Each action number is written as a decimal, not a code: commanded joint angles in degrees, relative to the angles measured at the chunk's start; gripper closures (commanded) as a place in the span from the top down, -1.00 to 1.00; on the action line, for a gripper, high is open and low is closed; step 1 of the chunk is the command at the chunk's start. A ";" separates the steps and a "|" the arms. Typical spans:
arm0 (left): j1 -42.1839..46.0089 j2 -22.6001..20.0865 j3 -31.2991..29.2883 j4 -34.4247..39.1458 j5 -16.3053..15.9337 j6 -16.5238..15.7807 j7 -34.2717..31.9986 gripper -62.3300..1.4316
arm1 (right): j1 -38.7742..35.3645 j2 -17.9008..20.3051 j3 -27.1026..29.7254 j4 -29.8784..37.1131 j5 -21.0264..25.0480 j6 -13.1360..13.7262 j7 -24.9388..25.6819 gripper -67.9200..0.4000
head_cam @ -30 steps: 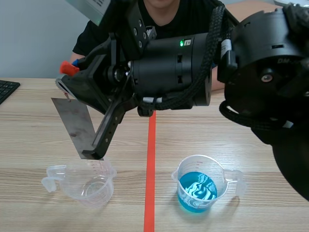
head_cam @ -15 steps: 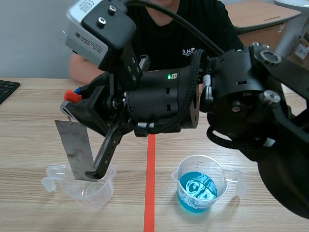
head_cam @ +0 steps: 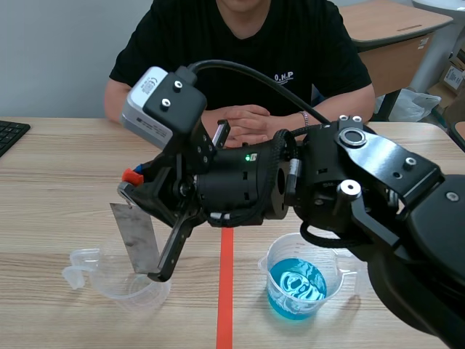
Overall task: Do the redox reaction experiment.
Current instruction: 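Put the plate into the left beaker, then return to the home posture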
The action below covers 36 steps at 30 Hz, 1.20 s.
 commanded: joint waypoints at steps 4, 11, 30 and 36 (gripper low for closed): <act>0.20 -0.02 0.11 0.46 -0.15 -0.11 -0.57 -0.82 | 0.68 -0.74 -1.44 0.55 -1.36 0.07 1.31 -0.94; 0.20 -0.02 0.11 0.46 -0.15 -0.11 -0.57 -0.82 | 0.68 -0.72 -2.91 0.55 -2.01 0.09 1.31 -0.91; 0.20 -0.02 0.11 0.46 -0.15 -0.11 -0.57 -0.82 | 0.68 -0.79 -2.95 0.57 -1.79 6.97 2.62 0.48; 0.20 -0.02 0.11 0.46 -0.15 -0.11 -0.57 -0.82 | 0.68 -1.57 -2.97 0.57 -1.70 6.97 2.56 1.00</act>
